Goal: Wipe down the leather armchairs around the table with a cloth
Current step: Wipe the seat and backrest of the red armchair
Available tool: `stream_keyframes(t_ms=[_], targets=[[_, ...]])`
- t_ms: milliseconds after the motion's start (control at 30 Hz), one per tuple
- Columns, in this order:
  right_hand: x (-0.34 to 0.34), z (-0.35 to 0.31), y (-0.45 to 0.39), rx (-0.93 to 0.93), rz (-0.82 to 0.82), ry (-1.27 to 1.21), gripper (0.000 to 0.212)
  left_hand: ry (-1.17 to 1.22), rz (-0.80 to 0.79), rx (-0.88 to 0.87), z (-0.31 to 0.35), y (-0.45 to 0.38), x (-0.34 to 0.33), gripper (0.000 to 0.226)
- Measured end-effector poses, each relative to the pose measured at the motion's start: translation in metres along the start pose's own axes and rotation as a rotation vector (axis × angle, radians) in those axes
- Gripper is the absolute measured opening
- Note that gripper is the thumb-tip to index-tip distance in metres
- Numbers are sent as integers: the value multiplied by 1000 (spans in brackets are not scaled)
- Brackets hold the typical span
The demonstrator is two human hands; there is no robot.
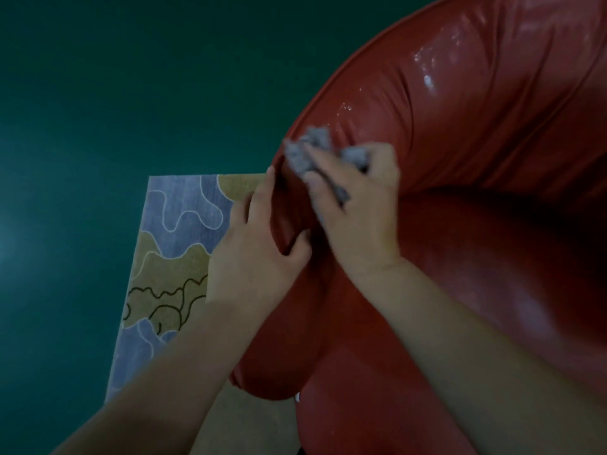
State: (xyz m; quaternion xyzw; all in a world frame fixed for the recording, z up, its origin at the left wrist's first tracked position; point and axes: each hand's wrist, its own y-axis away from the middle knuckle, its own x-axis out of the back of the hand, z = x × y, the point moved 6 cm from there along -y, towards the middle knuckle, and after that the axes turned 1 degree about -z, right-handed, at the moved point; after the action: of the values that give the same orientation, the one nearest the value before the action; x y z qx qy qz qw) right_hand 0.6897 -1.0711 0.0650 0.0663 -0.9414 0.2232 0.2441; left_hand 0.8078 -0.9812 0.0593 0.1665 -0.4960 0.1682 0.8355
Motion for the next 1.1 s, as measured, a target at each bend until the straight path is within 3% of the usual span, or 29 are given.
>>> stream_keyframes(t_ms=[100, 333, 533, 800, 1000, 1100], targets=[[-18, -2, -2, 65, -102, 97, 26, -50, 18, 6, 1, 2, -1, 86], [14, 33, 3, -73, -21, 70, 27, -136, 44, 20, 5, 2, 3, 89], [-18, 4, -11, 168, -225, 91, 28, -167, 31, 41, 3, 1, 1, 86], [-2, 28, -39, 52, -37, 179, 27, -148, 19, 58, 3, 1, 3, 88], [-9, 16, -29, 170, -162, 113, 23, -159, 31, 70, 4, 1, 3, 88], [2, 30, -67, 190, -101, 203, 23, -175, 26, 95, 6, 1, 4, 88]])
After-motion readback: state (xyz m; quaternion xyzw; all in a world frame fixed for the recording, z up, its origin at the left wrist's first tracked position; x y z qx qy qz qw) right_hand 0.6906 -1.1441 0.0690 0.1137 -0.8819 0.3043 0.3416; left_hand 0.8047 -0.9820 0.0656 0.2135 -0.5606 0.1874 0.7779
